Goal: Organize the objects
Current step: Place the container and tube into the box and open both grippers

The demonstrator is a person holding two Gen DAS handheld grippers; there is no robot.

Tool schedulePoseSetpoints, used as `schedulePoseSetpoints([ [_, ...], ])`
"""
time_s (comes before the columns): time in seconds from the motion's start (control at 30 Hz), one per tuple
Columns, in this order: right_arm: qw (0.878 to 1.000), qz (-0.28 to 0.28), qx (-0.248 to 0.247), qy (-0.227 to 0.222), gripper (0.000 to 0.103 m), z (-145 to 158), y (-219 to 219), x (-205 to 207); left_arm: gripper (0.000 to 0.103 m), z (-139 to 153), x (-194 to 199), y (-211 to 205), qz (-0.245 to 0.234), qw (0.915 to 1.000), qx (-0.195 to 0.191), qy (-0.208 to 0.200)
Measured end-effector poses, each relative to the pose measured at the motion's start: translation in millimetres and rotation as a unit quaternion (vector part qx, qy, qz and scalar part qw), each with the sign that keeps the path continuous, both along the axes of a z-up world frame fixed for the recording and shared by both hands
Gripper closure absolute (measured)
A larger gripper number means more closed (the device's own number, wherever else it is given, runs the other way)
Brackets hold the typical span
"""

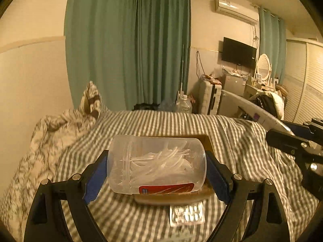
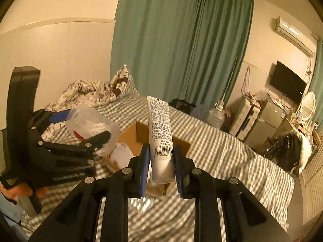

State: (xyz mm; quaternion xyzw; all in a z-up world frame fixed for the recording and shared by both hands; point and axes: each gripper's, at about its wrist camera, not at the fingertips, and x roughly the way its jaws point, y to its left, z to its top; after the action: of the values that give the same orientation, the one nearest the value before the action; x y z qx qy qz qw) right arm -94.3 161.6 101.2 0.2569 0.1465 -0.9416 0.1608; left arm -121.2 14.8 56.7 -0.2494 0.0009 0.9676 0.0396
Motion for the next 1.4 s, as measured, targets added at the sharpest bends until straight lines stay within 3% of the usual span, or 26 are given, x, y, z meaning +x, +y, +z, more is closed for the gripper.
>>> schedulePoseSetpoints([
  [0.27, 1.000, -0.006, -0.006, -0.006, 0.081, -18, -13, -65, 0.012, -10, -65, 4, 0.006, 0.9998, -0.018, 0.004],
  [0.57, 0.997, -0.023, -0.021, -0.069, 0.081, -86, -11, -136, 0.012, -77, -132, 9, -0.034, 0.9971, -0.044, -0.052],
  [0.67, 0.996, -0.036, -0.013, -0.079, 0.081, -109, -8, -148, 0.012, -96, -143, 8, -0.047, 0.9956, -0.041, -0.070],
  [0.8, 0.994, -0.035, -0.040, -0.095, 0.080, -123, 3, -157, 0.012, -109, -147, 10, -0.064, 0.9940, -0.039, -0.080],
  [0.87, 0.994, -0.043, -0.044, -0.089, 0.078, -121, 8, -158, 0.011, -109, -145, 12, -0.070, 0.9930, -0.032, -0.089],
  [0.97, 0.994, -0.057, -0.056, -0.073, 0.041, -107, 17, -149, 0.007, -99, -137, 15, -0.067, 0.9934, -0.022, -0.090],
  [1.0, 0.994, -0.059, -0.063, -0.066, 0.038, -100, 21, -145, 0.002, -92, -131, 15, -0.060, 0.9948, -0.023, -0.078],
  [1.2, 0.995, -0.062, -0.069, -0.028, 0.030, -54, 31, -107, 0.000, -44, -92, 15, -0.044, 0.9980, -0.039, -0.023],
  [1.4, 0.998, -0.044, -0.048, 0.012, 0.028, -12, 29, -47, 0.000, -5, -49, 9, -0.028, 0.9985, -0.046, -0.001],
])
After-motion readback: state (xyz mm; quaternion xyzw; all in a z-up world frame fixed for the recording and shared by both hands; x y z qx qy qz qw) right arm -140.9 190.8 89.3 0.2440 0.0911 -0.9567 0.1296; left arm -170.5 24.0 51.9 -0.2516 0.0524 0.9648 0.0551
